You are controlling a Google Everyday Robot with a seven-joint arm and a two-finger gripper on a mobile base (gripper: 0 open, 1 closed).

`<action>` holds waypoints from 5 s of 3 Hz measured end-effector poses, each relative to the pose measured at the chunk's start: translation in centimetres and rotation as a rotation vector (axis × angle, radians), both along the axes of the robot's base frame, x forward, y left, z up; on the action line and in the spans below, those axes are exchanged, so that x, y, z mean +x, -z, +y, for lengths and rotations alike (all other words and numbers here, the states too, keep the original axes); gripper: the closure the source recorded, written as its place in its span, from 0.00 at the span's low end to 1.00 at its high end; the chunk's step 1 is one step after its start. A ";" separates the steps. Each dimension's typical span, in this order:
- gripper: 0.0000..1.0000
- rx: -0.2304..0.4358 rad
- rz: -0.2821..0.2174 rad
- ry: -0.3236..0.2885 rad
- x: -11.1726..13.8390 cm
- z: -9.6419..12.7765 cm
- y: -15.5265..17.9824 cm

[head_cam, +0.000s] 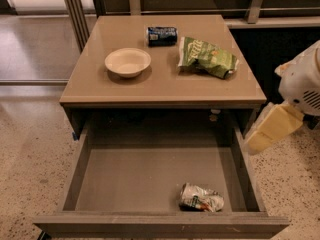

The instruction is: Pick 7up can from top drawer and place on counter

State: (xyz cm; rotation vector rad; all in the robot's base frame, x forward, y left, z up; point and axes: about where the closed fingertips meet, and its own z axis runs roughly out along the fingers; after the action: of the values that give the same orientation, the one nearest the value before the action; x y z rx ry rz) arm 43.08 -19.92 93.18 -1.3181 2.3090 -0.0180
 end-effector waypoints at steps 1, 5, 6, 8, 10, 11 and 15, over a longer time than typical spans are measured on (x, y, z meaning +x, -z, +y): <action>0.00 0.027 0.000 0.029 -0.6 1.9 4.8; 0.00 -0.002 -0.005 0.077 -1.8 3.8 11.9; 0.00 0.006 -0.008 0.108 -1.8 5.4 15.2; 0.00 0.061 -0.025 0.102 -0.2 9.7 19.0; 0.00 0.031 -0.050 0.088 -0.3 9.7 21.3; 0.00 0.024 -0.068 0.058 0.5 10.1 22.7; 0.00 -0.012 -0.058 -0.043 1.9 9.9 26.5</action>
Offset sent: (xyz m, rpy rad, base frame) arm -0.0203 0.0567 -0.1485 0.0334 0.0475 0.0025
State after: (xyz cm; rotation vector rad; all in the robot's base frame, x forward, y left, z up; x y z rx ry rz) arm 44.99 -10.06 66.69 -1.3543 2.2350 -0.0554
